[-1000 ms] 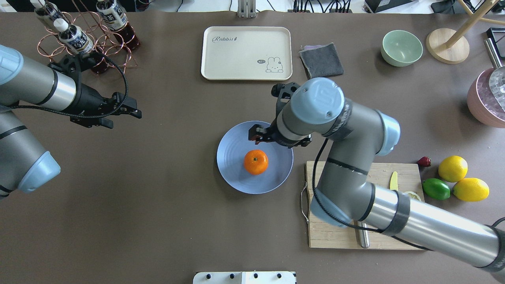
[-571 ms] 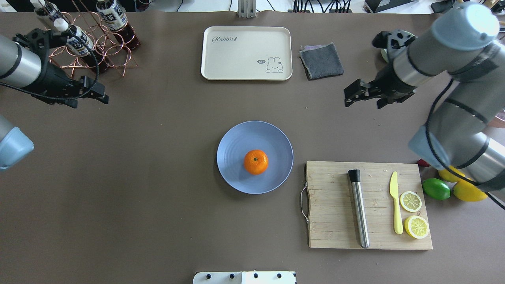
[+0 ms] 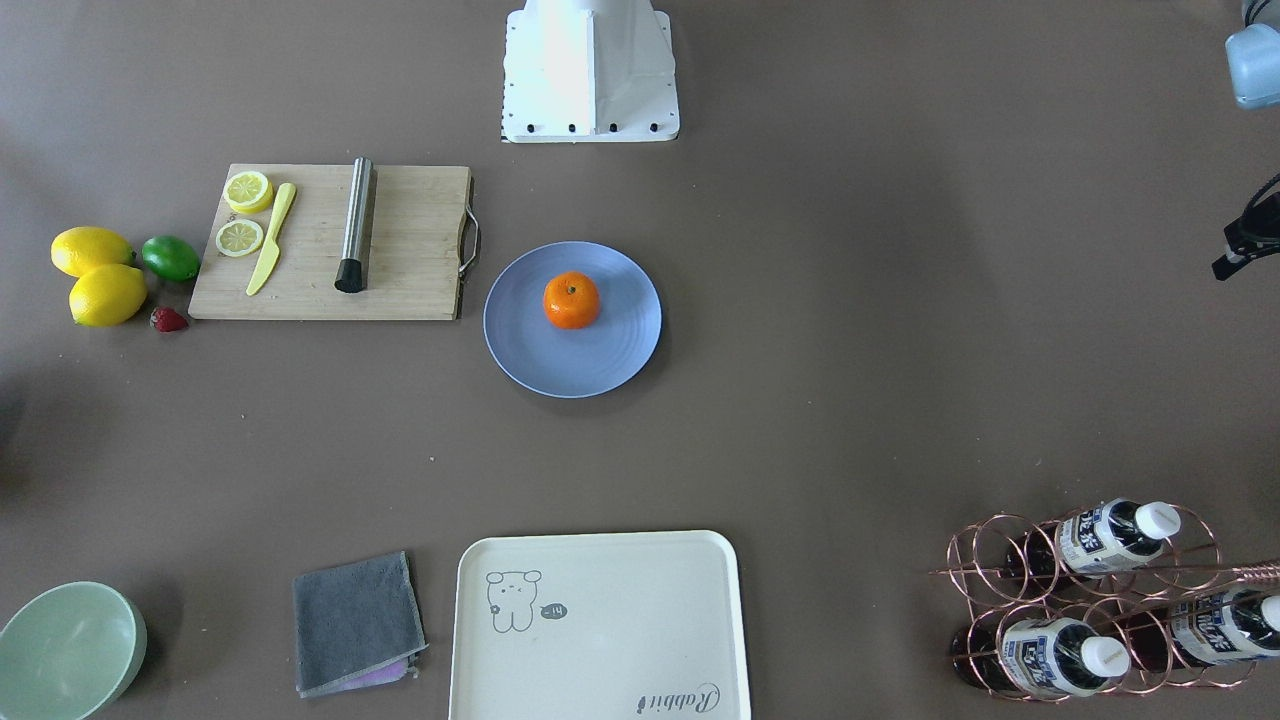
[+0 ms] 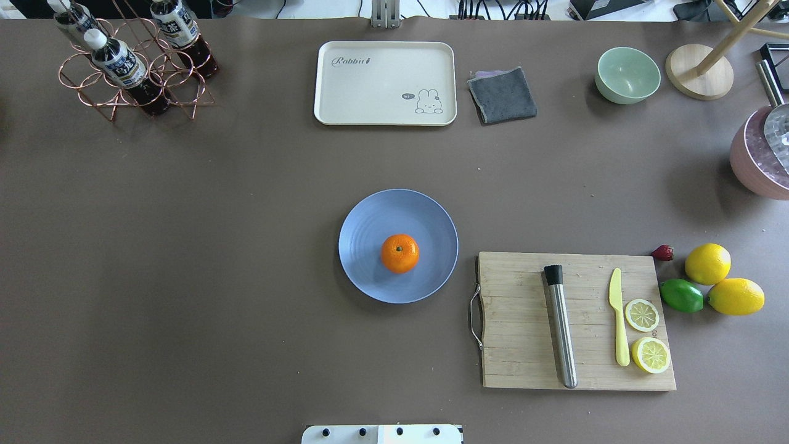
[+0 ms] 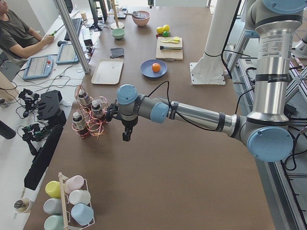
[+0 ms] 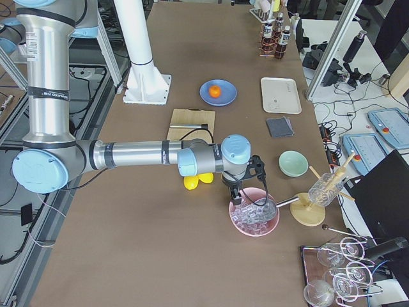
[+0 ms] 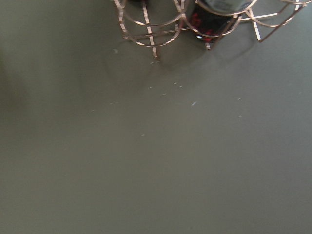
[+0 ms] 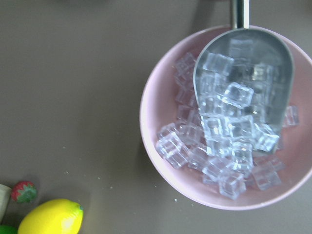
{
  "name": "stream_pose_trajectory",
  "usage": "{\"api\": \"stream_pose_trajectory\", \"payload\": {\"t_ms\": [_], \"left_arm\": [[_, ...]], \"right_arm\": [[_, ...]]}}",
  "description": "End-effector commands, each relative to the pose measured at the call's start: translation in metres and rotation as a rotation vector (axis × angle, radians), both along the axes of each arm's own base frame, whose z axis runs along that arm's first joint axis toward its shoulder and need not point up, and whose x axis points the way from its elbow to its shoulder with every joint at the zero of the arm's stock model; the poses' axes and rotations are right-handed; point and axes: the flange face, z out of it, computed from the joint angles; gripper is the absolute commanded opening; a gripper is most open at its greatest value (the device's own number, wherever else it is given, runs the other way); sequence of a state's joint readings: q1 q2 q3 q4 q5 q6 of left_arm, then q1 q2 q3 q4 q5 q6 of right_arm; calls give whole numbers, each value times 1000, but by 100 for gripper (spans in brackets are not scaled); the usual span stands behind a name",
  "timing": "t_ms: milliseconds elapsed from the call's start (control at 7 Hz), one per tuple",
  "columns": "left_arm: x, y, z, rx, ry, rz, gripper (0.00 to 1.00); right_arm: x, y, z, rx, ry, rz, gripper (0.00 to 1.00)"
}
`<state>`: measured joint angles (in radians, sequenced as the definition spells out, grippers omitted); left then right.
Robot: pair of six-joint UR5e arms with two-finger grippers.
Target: Pick orange to plate
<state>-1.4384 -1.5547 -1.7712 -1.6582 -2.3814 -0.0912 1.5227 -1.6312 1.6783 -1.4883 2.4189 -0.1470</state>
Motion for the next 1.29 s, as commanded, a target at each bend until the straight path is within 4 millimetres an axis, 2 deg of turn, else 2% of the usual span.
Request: {"api": "stream_pose_trajectory", "payload": {"t_ms": [0,286,429,1143], "left_arm": [[-23,15,22,-20,-5,-10,97],[-25,16,26,1,-13,-11,97],[-26,30,40,-24,-14,-10,97],[-26,31,41,-29,-13,-12,97]], "right_arm": [[22,14,23,0,20,-29,100],[22,13,22,5,25,-27,100],[22,15,22,5,20,-27,100],[22,21,27,-3,25,-28,100]]}}
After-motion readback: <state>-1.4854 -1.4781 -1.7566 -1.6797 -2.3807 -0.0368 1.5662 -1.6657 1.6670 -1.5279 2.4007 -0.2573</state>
